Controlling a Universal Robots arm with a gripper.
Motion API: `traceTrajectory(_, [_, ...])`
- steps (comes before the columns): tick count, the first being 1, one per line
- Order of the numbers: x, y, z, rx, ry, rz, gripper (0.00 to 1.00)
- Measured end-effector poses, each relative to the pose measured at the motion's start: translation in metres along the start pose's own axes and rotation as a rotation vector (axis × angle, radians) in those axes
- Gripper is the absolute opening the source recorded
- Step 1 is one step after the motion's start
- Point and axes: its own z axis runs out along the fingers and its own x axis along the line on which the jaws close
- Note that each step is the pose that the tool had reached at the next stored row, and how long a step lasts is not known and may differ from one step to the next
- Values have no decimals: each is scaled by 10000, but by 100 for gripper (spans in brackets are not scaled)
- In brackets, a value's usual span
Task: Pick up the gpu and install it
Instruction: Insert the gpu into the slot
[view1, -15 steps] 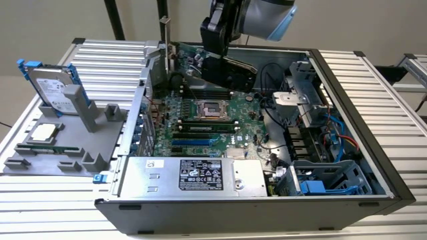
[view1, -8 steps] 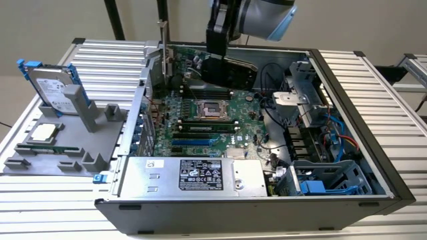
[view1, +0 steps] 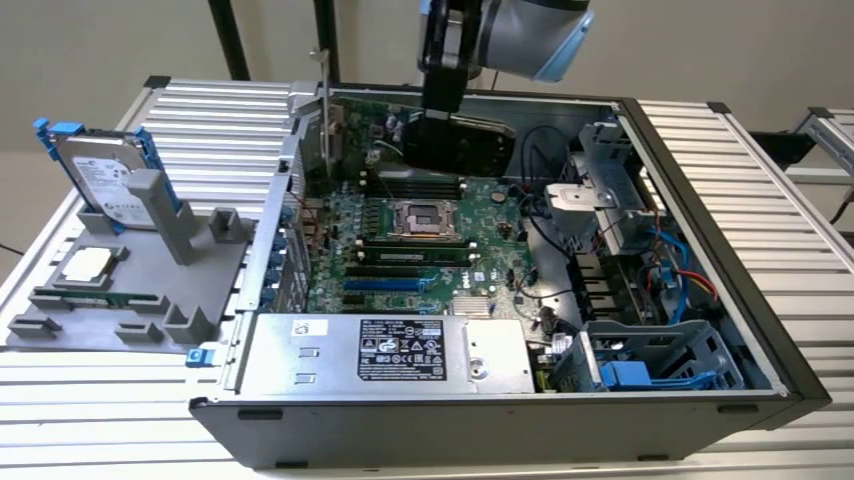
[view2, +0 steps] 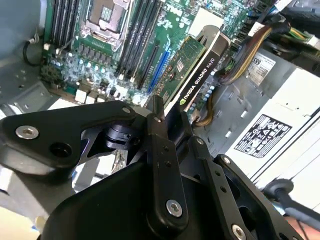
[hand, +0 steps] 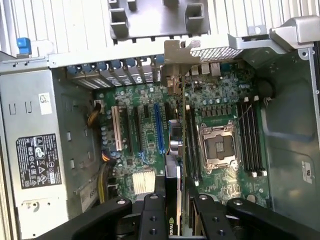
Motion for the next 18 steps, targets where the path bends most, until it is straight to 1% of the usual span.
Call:
traceTrajectory(5, [-1,-7,1,-13,37,-675,0])
traceTrajectory(9, [-1,-8,1,-11,41,-745,0])
traceTrajectory(10, [-1,-8,2,10,39,-748,0])
traceTrajectory(13, [-1,-9,14,123,27,-750,0])
traceTrajectory(15, [-1,-10,32,195,22,-751,0])
traceTrajectory(18, [0,-12,68,275,15,-752,0])
